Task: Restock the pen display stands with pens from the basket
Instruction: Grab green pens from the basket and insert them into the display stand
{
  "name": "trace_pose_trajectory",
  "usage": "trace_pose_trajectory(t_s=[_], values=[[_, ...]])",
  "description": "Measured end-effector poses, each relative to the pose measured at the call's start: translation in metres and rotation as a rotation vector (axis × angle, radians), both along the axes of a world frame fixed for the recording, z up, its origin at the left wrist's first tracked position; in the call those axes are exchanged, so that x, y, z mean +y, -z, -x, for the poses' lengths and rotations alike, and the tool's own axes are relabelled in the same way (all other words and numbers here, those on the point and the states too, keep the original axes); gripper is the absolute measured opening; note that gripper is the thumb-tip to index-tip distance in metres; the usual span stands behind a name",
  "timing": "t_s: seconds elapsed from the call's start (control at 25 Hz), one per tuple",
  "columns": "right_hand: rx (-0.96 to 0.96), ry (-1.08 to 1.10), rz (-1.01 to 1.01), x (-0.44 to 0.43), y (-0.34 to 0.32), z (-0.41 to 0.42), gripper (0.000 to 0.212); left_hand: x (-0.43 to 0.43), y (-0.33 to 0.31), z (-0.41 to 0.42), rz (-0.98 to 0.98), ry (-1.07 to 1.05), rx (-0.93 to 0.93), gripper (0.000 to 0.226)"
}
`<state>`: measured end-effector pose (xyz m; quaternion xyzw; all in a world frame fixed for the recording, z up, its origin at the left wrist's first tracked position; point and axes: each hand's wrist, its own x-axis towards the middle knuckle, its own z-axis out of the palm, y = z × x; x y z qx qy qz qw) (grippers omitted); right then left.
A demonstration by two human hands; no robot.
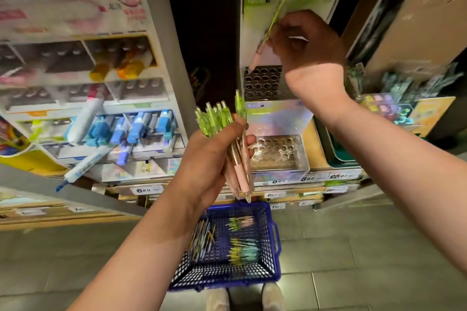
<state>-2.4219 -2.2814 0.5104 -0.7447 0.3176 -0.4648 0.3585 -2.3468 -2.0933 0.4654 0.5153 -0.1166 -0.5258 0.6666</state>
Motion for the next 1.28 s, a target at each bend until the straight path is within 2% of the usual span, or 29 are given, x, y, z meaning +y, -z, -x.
trace_pose_trajectory(t_s=[0.12,0.32,0.52,0.76,0.8,0.88,1.0,1.08,1.12,1.2,1.28], values=[[0.176,0.02,0.058,-0.003,-0.006,-0.005,0.016,0.004,0.004,-0.001,0.003,0.023,-0.011,0.03],[0.496,-0.021,0.179,-0.005,-0.008,-0.023,0.017,0.001,0.006,-0.007,-0.015,0.004,-0.025,0.023],[0.579,-0.015,0.182,-0.007,-0.01,-0.021,0.02,-0.009,0.006,-0.011,0.018,0.023,-0.039,0.027],[0.734,-0.032,0.135,-0.001,-0.013,-0.016,0.026,-0.018,0.008,-0.015,-0.044,0.021,-0.088,0.04],[0.71,-0.041,0.057,0.004,-0.013,-0.009,0.028,-0.019,0.007,-0.015,-0.046,0.019,-0.086,0.038],[0.543,-0.147,-0.253,0.019,-0.01,0.006,0.028,-0.022,0.004,-0.013,-0.039,0.02,-0.1,0.026],[0.414,-0.37,-0.6,0.037,-0.001,0.026,0.016,-0.024,0.001,-0.011,-0.021,0.046,-0.148,0.021],[0.366,-0.391,-0.678,0.039,0.004,0.03,0.011,-0.023,0.001,-0.008,-0.024,0.055,-0.158,0.022],[0.32,-0.365,-0.709,0.039,0.005,0.029,0.016,-0.023,0.002,-0.008,-0.026,0.045,-0.144,0.023],[0.144,-0.29,-0.778,0.033,0.0,0.03,0.021,-0.022,0.003,-0.008,-0.033,0.009,-0.08,0.027],[-0.012,-0.205,-0.704,0.021,-0.012,0.03,0.008,-0.02,0.004,-0.011,-0.022,-0.002,0.003,0.028]])
